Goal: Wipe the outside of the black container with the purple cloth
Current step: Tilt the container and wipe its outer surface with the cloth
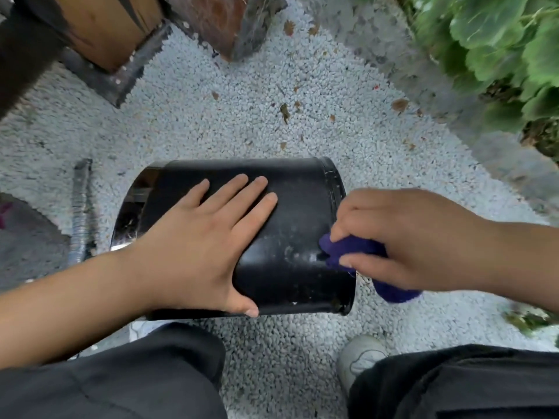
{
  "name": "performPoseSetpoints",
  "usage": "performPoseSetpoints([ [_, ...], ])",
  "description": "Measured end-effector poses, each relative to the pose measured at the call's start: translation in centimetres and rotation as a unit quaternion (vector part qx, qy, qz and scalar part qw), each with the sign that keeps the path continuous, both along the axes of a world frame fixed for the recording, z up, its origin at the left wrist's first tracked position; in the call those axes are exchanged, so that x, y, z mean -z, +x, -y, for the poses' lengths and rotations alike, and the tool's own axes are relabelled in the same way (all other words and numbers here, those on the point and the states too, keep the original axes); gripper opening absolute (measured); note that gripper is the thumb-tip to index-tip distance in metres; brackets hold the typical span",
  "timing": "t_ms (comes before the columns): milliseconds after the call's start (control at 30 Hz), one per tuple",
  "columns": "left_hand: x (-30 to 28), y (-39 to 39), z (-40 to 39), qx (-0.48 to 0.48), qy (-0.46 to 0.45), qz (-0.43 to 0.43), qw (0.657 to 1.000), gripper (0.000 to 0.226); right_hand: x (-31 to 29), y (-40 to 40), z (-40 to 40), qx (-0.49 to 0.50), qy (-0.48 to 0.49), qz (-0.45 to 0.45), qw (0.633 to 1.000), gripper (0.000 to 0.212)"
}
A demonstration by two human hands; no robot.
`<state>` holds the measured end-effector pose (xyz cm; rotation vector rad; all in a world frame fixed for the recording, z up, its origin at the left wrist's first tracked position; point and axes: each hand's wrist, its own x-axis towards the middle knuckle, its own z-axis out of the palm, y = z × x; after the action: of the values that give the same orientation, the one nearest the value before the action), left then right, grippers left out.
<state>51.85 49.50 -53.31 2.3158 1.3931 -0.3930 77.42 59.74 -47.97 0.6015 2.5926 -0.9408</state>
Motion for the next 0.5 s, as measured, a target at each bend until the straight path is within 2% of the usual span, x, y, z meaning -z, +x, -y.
performPoseSetpoints([
  [100, 0.2, 0.0, 0.3, -0.002, 0.006, 0.005, 1.0, 0.136, 1.1, -1.2, -1.2, 0.019, 0.012, 0.001, 1.0, 0.024],
  [233, 0.4, 0.1, 0.8, -0.003, 0.013, 0.006, 1.0, 0.136, 2.7, -2.0, -3.1, 0.095, -0.014, -0.016, 0.995, 0.016],
  [333, 0.7, 0.3, 1.3, 0.001, 0.016, 0.008, 1.0, 0.135, 5.1, -2.5, -5.1, 0.15, 0.013, -0.028, 0.988, 0.015],
  [500, 0.9, 0.4, 1.7, 0.011, 0.02, 0.012, 1.0, 0.135, 11.0, -4.0, -9.3, 0.226, 0.017, 0.036, 0.973, 0.012],
])
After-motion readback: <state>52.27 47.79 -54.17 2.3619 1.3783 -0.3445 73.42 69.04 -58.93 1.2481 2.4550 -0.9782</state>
